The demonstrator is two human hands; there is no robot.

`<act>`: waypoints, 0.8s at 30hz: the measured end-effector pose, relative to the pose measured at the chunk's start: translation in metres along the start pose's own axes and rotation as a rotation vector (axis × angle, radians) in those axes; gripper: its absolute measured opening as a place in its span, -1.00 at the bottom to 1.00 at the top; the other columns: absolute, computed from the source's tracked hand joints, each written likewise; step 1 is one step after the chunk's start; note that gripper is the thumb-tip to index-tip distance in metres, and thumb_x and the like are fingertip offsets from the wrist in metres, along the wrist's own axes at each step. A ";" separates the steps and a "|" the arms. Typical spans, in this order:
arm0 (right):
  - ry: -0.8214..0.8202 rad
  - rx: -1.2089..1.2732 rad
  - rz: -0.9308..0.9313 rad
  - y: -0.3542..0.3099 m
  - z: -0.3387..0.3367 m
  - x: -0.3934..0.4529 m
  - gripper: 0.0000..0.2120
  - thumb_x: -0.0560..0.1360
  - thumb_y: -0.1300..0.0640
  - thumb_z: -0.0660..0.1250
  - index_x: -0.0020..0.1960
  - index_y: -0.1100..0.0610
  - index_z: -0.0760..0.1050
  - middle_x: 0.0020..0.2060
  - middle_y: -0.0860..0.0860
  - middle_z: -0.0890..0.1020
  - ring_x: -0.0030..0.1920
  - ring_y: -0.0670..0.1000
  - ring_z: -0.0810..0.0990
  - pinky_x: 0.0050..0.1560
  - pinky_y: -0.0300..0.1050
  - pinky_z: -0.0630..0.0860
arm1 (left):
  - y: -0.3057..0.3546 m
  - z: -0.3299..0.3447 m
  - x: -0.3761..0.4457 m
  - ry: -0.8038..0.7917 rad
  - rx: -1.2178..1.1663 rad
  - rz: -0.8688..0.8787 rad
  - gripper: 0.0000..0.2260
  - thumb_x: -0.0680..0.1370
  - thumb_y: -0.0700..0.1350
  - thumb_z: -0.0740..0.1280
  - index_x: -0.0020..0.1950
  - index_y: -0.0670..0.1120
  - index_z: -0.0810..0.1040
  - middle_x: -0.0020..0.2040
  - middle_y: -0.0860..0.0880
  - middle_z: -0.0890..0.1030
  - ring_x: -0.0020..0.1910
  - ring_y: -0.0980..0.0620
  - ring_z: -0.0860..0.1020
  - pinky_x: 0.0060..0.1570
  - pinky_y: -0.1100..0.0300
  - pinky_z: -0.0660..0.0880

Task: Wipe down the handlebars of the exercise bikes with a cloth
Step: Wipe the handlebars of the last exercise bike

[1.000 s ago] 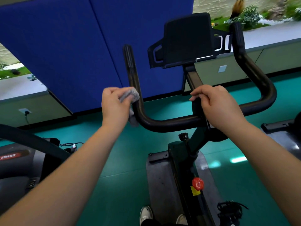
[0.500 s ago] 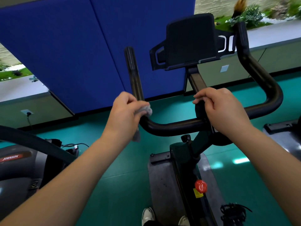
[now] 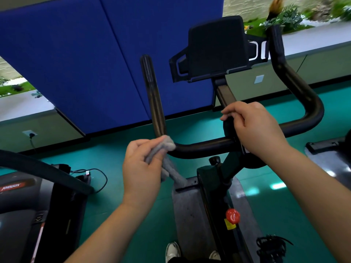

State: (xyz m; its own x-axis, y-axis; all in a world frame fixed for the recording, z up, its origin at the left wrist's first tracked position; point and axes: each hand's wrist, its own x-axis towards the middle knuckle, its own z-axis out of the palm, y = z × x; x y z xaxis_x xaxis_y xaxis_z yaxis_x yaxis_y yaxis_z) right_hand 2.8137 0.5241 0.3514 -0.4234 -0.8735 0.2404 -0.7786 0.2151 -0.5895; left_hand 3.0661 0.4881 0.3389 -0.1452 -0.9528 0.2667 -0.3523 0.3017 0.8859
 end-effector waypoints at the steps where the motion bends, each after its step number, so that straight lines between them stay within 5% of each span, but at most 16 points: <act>1: -0.002 -0.002 -0.003 0.000 0.000 0.000 -0.74 0.58 0.07 0.05 0.03 -0.23 0.44 -0.03 -0.15 0.61 -0.09 -0.14 0.44 -0.17 -0.11 0.44 | -0.004 0.001 0.000 0.057 -0.058 -0.098 -0.83 0.53 -0.13 0.37 0.02 0.14 0.65 -0.04 -0.06 0.54 -0.25 -0.03 0.53 -0.28 0.02 0.55; 3: 0.003 -0.008 -0.004 0.000 0.000 0.000 -0.73 0.58 0.07 0.05 0.04 -0.24 0.44 -0.03 -0.16 0.62 -0.09 -0.15 0.43 -0.16 -0.11 0.44 | -0.006 0.009 -0.004 0.127 -0.243 -0.296 -0.89 0.54 -0.08 0.36 -0.01 0.13 0.62 -0.17 -0.18 0.58 -0.39 -0.05 0.48 -0.46 0.08 0.46; 5: 0.007 -0.005 -0.002 0.000 -0.001 0.000 -0.73 0.59 0.08 0.06 0.04 -0.23 0.45 -0.03 -0.17 0.62 -0.10 -0.16 0.40 -0.18 -0.13 0.40 | -0.007 0.020 -0.012 0.148 -0.386 -0.397 -0.92 0.53 -0.07 0.38 -0.02 0.11 0.60 -0.23 -0.24 0.56 -0.39 -0.08 0.47 -0.44 0.18 0.37; 12: 0.002 0.024 0.021 -0.004 -0.005 -0.004 -0.73 0.60 0.11 0.07 0.07 -0.16 0.50 -0.04 -0.18 0.56 -0.13 -0.17 0.39 -0.29 -0.19 0.33 | 0.000 0.050 -0.046 0.222 -0.435 -0.490 -0.92 0.48 -0.14 0.44 -0.12 0.02 0.57 -0.19 -0.10 0.62 -0.24 -0.06 0.52 -0.20 -0.04 0.48; 17: -0.010 0.036 0.011 -0.005 -0.006 -0.003 -0.71 0.60 0.15 0.08 0.06 -0.16 0.49 -0.09 -0.24 0.58 -0.09 -0.25 0.30 -0.28 -0.36 0.28 | 0.011 0.056 -0.053 0.130 -0.483 -0.581 -0.91 0.46 -0.19 0.45 -0.09 -0.09 0.56 -0.31 -0.10 0.59 -0.38 -0.01 0.50 -0.40 0.13 0.46; 20: -0.013 0.037 0.011 -0.003 -0.003 0.000 -0.72 0.59 0.12 0.07 0.02 -0.21 0.46 -0.02 -0.16 0.60 -0.10 -0.17 0.40 -0.25 -0.20 0.35 | 0.022 0.072 -0.058 0.049 -0.573 -0.649 -0.92 0.46 -0.24 0.44 -0.10 -0.14 0.57 -0.35 -0.05 0.61 -0.44 0.06 0.53 -0.46 0.23 0.48; 24: -0.019 0.026 0.005 0.001 -0.001 0.000 -0.73 0.59 0.10 0.06 0.03 -0.23 0.45 0.01 -0.11 0.59 -0.09 -0.07 0.50 -0.15 -0.14 0.41 | 0.026 0.094 -0.056 0.035 -0.636 -0.719 -0.86 0.43 -0.21 0.47 -0.08 -0.16 0.56 -0.26 -0.14 0.64 -0.35 -0.02 0.57 -0.30 0.12 0.52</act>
State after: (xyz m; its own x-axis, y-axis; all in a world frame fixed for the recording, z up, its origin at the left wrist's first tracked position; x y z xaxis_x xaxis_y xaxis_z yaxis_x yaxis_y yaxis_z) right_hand 2.8122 0.5244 0.3518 -0.4185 -0.8804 0.2229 -0.7638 0.2083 -0.6110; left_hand 2.9786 0.5529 0.3116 -0.0589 -0.9063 -0.4185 0.2223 -0.4206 0.8796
